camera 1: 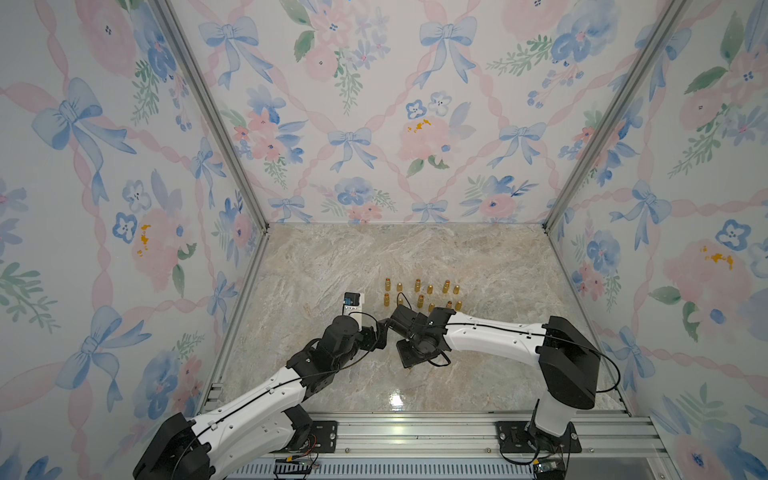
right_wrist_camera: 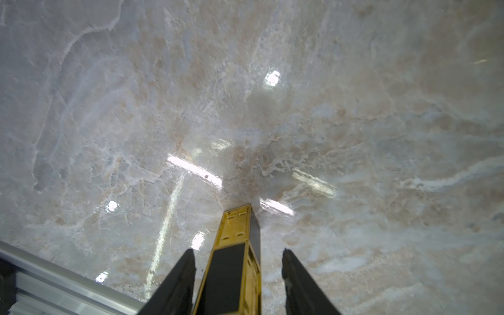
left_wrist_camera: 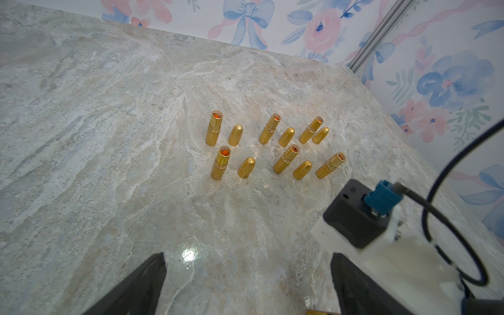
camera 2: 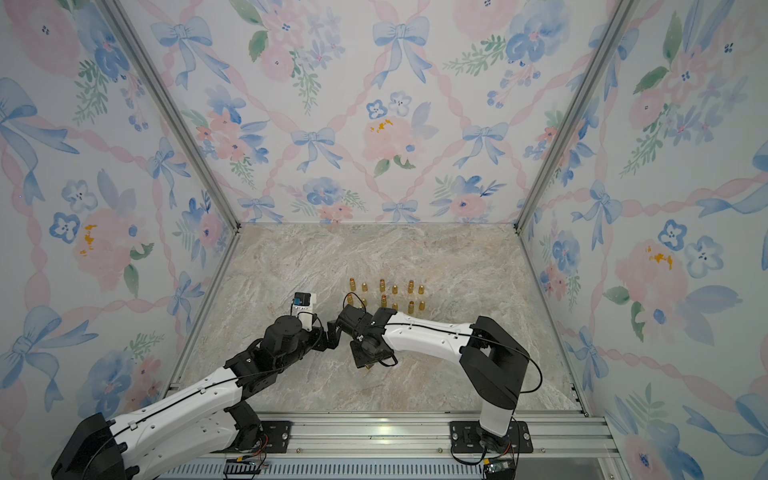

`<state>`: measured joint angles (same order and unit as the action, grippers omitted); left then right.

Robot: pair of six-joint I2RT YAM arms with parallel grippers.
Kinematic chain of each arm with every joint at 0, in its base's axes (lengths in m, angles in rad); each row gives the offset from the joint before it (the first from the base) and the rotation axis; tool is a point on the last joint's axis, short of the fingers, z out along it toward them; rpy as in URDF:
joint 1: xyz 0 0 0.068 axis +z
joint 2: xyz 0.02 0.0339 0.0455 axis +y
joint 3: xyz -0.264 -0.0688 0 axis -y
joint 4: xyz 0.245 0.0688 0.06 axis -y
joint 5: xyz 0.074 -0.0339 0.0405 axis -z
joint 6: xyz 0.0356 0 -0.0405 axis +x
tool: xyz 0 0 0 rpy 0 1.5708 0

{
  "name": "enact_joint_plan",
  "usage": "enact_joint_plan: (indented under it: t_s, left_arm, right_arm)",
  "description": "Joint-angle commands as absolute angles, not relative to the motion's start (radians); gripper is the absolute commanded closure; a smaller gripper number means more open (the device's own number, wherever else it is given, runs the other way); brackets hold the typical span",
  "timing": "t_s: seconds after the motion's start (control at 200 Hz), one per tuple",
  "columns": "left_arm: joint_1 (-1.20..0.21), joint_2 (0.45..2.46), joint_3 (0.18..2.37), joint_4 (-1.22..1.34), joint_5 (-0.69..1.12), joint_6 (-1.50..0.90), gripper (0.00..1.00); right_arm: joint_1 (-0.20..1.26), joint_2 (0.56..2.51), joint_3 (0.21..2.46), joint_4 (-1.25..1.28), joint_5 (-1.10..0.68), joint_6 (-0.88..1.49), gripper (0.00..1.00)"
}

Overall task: Open the lipstick cap
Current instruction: Pick up the lipstick at the center of the board.

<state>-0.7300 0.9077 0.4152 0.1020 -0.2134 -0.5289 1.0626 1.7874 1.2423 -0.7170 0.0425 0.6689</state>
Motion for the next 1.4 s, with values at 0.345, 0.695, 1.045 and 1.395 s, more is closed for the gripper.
enact_joint_plan:
  t_s: [0.345,0.695,1.045,1.395]
  left_arm:
    - [-0.715,0.905,0.401,0.087,-0.226,-0.535,0.02]
    - [-0.714,0.924,0.411,0.089,-0.229,-0.527,0.02]
    - [-0.715,0.946,0.434,0.094,-0.217,-0.493,0.02]
    - [-0.820,0.994,0.410,0.255,-0.164,-0.315,0.03]
  right_arm:
    - [1.081,1.842,1.251,-0.733,0.101,0.662,0.65]
    - [1.080,1.797,1.281,-0.785,0.138,0.662,0.71]
    - [1.022,1.723,1.295,-0.830,0.079,0.666,0.73]
    - [0.857,1.622,1.336,-0.911,-0.071,0.565,0.73]
